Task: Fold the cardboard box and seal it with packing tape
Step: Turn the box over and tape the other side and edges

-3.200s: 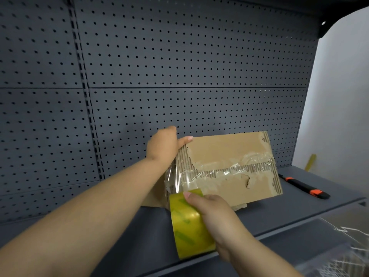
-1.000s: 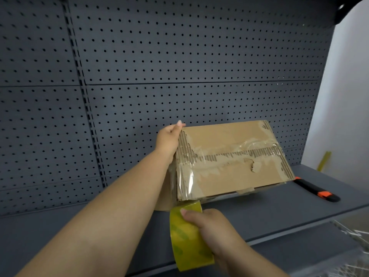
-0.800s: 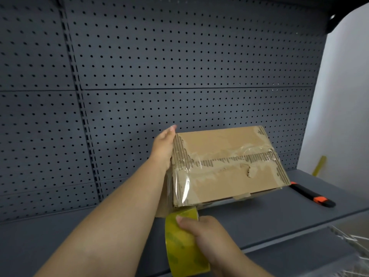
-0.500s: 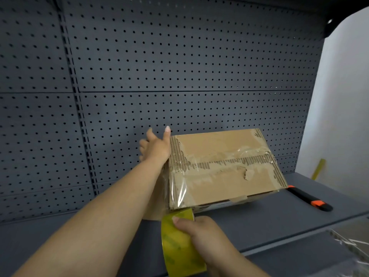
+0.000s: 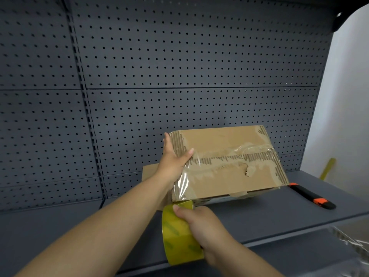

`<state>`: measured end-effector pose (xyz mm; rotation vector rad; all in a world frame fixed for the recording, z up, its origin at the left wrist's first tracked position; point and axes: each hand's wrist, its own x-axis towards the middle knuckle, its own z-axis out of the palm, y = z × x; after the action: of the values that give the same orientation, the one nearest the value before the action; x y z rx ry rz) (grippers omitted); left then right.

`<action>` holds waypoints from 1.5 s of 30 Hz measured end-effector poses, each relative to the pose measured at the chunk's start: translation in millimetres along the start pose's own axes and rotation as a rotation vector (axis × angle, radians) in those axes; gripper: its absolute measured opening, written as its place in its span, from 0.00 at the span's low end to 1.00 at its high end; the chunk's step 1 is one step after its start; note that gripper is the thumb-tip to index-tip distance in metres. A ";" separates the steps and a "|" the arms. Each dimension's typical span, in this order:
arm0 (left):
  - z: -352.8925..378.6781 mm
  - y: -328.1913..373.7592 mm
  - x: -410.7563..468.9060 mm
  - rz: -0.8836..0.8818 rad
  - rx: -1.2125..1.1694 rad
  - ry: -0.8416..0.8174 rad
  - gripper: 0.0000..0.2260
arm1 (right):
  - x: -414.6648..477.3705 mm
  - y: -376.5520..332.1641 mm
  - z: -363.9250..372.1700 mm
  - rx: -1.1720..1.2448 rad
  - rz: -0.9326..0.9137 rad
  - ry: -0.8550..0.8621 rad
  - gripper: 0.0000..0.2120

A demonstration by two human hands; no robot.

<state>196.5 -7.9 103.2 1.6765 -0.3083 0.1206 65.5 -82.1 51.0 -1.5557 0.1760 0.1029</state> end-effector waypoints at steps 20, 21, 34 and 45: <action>6.7 -3.0 -40.2 -0.062 0.187 -0.087 0.33 | -6.4 -0.8 -12.9 0.067 -0.052 -0.108 0.14; 9.0 -1.9 -38.0 -0.071 0.167 -0.083 0.33 | -8.7 -1.2 -16.7 0.080 -0.053 -0.146 0.14; 15.5 4.5 -8.4 -0.150 0.279 0.075 0.30 | -20.5 -2.9 -34.7 -0.079 -0.285 -0.187 0.06; 15.4 14.3 -8.7 -0.174 0.170 0.078 0.18 | -32.8 -3.2 -25.5 0.014 -0.172 -0.066 0.10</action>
<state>182.8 -23.4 112.5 1.8545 -0.0945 0.0840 32.7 -106.1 59.8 -1.5452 -0.0094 0.0181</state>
